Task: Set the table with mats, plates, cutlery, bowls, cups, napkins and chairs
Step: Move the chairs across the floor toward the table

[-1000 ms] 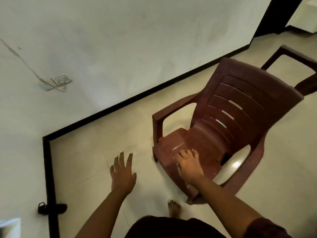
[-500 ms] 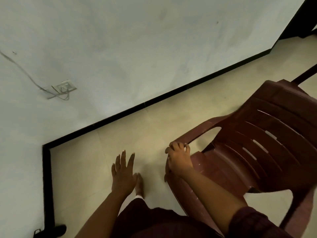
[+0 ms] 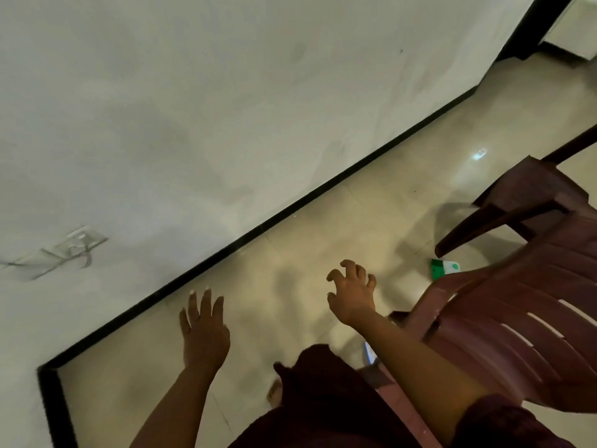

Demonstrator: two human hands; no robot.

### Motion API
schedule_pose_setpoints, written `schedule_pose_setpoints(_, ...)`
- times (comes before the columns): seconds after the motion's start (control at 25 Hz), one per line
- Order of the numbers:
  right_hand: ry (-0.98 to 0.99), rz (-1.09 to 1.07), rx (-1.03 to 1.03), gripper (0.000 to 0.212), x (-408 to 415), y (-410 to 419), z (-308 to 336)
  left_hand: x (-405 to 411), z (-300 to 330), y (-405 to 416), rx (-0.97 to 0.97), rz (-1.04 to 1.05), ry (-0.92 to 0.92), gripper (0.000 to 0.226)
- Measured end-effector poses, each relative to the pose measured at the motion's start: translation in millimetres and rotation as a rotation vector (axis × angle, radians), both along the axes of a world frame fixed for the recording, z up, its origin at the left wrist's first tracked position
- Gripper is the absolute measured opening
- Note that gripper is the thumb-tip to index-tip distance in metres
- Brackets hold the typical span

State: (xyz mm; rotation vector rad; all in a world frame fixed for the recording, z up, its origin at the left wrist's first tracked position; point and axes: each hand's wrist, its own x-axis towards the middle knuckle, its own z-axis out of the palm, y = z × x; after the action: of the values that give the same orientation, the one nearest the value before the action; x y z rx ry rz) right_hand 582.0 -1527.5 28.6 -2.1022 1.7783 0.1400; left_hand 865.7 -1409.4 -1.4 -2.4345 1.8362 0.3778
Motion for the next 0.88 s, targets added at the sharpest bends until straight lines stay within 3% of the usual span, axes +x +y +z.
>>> schedule_pose_setpoints(0.12,0.030,-0.034,0.012,0.042,-5,-31,-6,-13,-5,-67,0.008,-0.057,0.043,0.062)
schedule_pose_setpoints(0.28,0.064,-0.184,0.104,0.043,-38,-95,-29,-50,-25,-186,0.037,-0.298,0.088,0.063)
schedule_pose_setpoints(0.52,-0.003,-0.569,0.342,0.043,-111,-221,-33,-89,-32,-368,0.178,-0.754,0.042,0.089)
schedule_pose_setpoints(0.76,-0.186,-0.740,0.250,0.041,-187,-328,-5,-166,-7,-547,0.168,-0.724,-0.011,0.061)
schedule_pose_setpoints(0.88,-0.353,-0.951,0.271,0.039,-220,-330,-12,-231,-11,-601,0.132,-0.966,0.024,0.057)
